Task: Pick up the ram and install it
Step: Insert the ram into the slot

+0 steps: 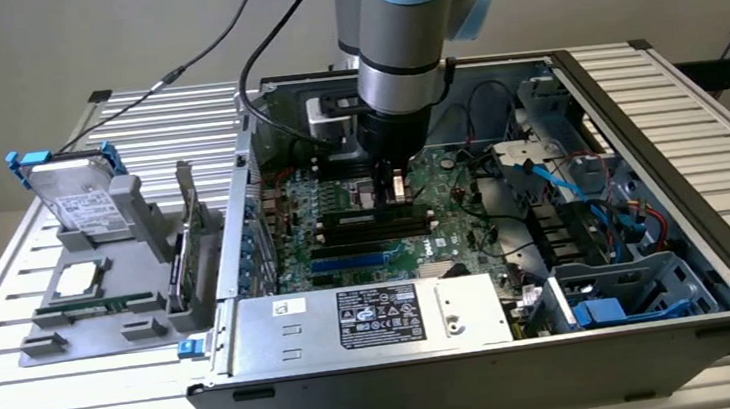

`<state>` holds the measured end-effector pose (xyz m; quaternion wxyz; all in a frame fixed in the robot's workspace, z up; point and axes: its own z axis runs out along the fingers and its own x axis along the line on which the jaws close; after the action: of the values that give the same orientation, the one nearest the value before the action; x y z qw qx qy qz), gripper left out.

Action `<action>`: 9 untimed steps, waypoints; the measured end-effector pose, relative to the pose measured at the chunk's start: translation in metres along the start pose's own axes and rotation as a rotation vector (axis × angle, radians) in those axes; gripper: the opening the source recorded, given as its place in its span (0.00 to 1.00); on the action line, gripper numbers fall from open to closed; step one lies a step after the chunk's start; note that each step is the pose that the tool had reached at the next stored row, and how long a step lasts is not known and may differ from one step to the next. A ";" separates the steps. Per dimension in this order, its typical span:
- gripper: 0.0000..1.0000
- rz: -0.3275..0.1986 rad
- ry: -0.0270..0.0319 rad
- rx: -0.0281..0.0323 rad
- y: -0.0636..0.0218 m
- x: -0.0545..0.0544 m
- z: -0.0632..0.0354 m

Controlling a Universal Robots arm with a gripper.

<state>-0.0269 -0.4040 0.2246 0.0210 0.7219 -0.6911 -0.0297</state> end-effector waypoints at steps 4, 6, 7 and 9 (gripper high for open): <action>0.14 0.000 -0.0004 -0.0013 0.0000 0.000 -0.0003; 0.14 0.000 -0.0004 -0.0037 0.0001 0.000 -0.0016; 0.14 0.000 -0.0004 -0.0047 0.0002 0.000 -0.0023; 0.14 0.000 -0.0004 -0.0058 0.0002 0.000 -0.0031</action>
<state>-0.0269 -0.4041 0.2278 0.0230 0.7218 -0.6910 -0.0318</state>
